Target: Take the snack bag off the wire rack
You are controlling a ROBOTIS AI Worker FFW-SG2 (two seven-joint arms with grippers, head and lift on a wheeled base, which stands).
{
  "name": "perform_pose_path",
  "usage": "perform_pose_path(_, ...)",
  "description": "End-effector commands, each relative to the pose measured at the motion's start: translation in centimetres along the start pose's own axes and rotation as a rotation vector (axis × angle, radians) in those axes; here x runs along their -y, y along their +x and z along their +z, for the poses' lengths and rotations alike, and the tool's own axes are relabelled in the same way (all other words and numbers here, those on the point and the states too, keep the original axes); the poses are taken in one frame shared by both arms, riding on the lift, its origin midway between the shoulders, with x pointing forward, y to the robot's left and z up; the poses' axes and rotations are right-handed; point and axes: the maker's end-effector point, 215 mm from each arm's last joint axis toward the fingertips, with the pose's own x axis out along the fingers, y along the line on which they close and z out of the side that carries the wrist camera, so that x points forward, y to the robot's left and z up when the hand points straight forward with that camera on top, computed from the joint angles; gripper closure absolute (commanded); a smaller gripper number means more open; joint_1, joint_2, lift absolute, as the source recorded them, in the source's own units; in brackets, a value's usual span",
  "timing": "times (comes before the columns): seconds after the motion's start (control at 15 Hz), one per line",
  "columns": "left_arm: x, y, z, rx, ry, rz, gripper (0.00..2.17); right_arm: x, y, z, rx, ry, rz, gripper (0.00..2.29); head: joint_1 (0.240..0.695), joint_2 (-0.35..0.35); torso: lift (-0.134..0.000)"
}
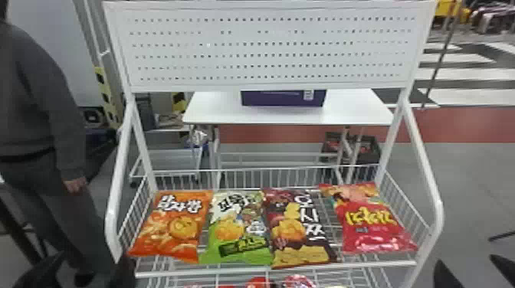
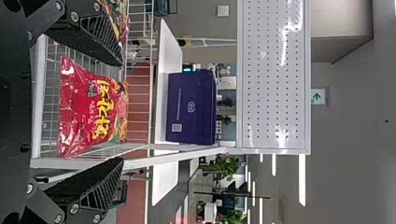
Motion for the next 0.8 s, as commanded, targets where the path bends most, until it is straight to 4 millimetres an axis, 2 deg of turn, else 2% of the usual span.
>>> perform_pose_path(0.0, 0.3, -0.6, 0.8, 0.022, -0.008, -0.003, 0.14, -0.4, 1.2, -1.3, -0.03, 0.003, 0.004, 0.17, 0.499, 0.0, 0.0)
perform_pose_path(0.27, 1.4, -0.8, 0.4, 0.015, -0.001, -0.02, 0.14, -1.9, 8.2, -3.2, -0.044, 0.02, 0.034, 0.17, 0.499, 0.0, 0.0)
perform_pose_path(0.4, 1.5, -0.8, 0.4, 0.014, -0.003, -0.023, 0.14, -2.5, 12.0, -5.2, -0.079, 0.031, 0.046, 0.17, 0.499, 0.0, 0.0)
perform_pose_path(0.53, 1.6, -0.9, 0.3, 0.011, -0.002, -0.024, 0.14, -2.4, 14.7, -6.8, -0.115, 0.029, 0.045, 0.17, 0.499, 0.0, 0.0)
perform_pose_path(0.73, 1.5, -0.8, 0.1, 0.007, 0.0, -0.025, 0.14, -1.6, 17.5, -9.3, -0.155, 0.034, 0.033, 0.17, 0.499, 0.0, 0.0)
